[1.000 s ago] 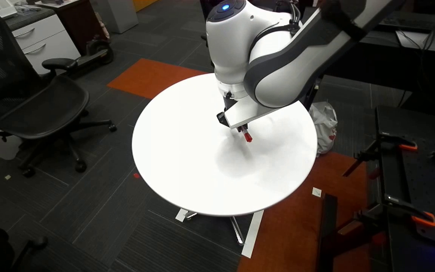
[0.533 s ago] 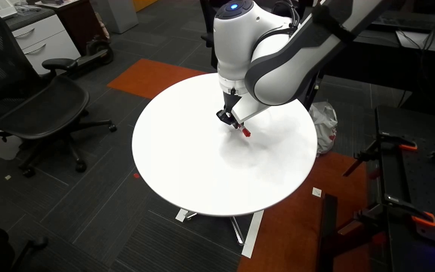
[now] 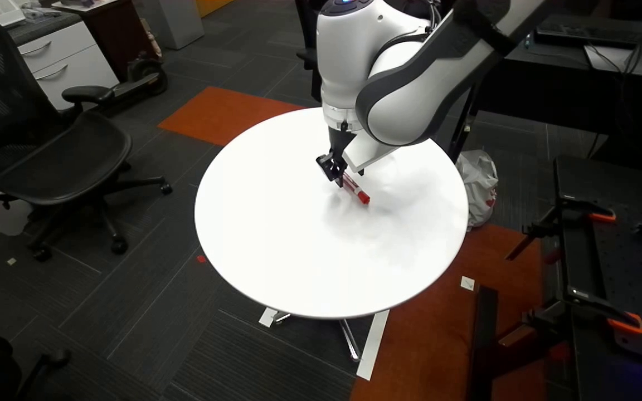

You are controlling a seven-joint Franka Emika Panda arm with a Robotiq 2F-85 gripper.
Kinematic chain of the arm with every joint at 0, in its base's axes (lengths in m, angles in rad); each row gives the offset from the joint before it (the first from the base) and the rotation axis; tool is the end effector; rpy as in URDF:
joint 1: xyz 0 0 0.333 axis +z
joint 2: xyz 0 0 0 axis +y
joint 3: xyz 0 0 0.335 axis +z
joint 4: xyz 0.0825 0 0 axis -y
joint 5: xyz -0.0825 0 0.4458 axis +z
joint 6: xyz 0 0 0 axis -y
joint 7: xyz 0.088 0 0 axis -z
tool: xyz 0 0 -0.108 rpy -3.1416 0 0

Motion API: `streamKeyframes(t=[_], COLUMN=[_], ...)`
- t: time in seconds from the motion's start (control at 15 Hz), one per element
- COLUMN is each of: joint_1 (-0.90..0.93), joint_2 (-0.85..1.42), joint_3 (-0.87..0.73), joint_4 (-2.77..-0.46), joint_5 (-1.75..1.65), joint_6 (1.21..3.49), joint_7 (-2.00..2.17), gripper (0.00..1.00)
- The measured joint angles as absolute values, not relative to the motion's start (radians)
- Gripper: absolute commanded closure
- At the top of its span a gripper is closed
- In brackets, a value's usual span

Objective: Remove the red marker from the grey bowl, place the marker back in the bowl then take it out of the bowl

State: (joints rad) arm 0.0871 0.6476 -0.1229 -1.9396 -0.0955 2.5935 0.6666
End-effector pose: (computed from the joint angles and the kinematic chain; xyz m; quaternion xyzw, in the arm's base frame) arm 0.6619 -0.0221 0.1102 0.9541 -0.2930 0.0232 0.0576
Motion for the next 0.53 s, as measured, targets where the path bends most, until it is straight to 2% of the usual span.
streamKeyframes(t=[0.13, 0.53], joint_1=[0.087, 0.087], joint_2=[0.647, 0.640], joint_3=[-0.127, -0.129], joint_4=[-1.935, -1.933], joint_5=[-0.092, -0.086], joint_6=[2.594, 2.594], joint_7=[0.660, 0.655], gripper=[0.00, 0.00])
